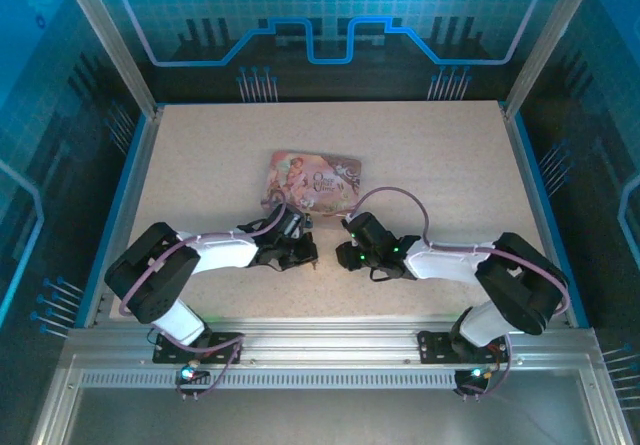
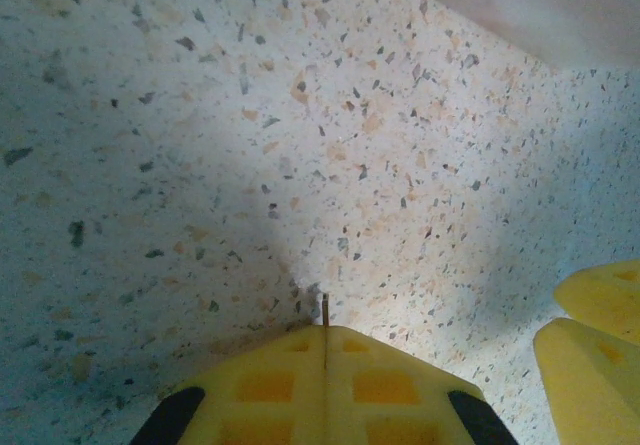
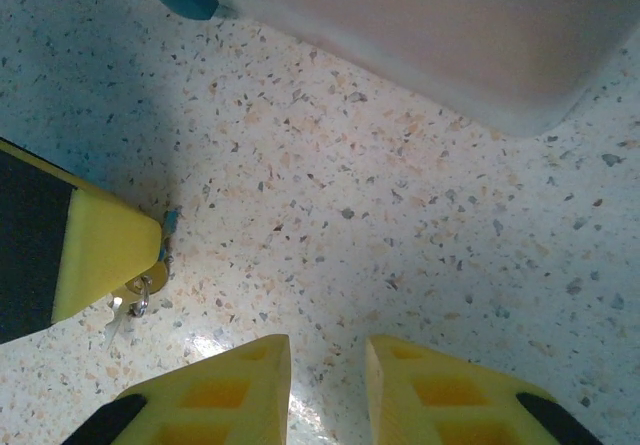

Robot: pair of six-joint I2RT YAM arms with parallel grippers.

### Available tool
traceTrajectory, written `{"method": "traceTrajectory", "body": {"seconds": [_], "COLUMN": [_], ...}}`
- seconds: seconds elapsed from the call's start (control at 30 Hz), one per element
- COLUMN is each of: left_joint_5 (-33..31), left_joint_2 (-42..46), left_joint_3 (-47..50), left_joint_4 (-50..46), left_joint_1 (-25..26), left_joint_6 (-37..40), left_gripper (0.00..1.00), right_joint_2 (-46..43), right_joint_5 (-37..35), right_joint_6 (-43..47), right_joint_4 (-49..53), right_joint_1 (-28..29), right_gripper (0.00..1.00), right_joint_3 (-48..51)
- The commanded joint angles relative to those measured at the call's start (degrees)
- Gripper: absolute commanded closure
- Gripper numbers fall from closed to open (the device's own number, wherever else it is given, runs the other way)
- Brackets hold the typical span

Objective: Unlock the padlock with the key

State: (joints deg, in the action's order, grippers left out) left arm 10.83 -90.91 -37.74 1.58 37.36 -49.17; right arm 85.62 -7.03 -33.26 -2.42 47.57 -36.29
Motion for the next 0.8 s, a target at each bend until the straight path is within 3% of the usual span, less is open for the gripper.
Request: {"method": "traceTrajectory", "body": {"seconds": [0.0, 0.33, 0.5, 0.63, 0.77], "left_joint_5": [0.2, 0.7, 2.0, 8.8, 16.1], "left_joint_2": [1.4, 12.3, 19.9, 25.8, 28.6], "left_joint_3": [-0.1, -1.8, -0.6, 2.7, 1.5], "left_joint_4": [-1.9, -3.8, -0.6, 6.3, 5.9], "left_joint_1": [0.3, 0.3, 0.2, 0.2, 0.1], "left_joint_6": [2.6, 22.9, 35.0, 46.5, 52.5], "left_gripper": [1.0, 1.0, 1.0, 1.0, 1.0], "right_joint_2": [-2.5, -20.5, -30.9, -33.8, -32.2], "right_joint_5": [-0.8, 9.7, 20.8, 30.7, 41.8], "right_joint_6": [-0.6, 1.6, 4.0, 6.5, 5.4], "right_joint_4": [1.4, 4.3, 6.8, 8.8, 5.2], "right_joint_1": [-0.3, -11.8, -17.8, -18.6, -18.1], "right_gripper": [0.74, 0.74, 0.72, 0.64, 0.56], "right_joint_3": [0.9, 3.6, 2.2, -1.5, -3.2]}}
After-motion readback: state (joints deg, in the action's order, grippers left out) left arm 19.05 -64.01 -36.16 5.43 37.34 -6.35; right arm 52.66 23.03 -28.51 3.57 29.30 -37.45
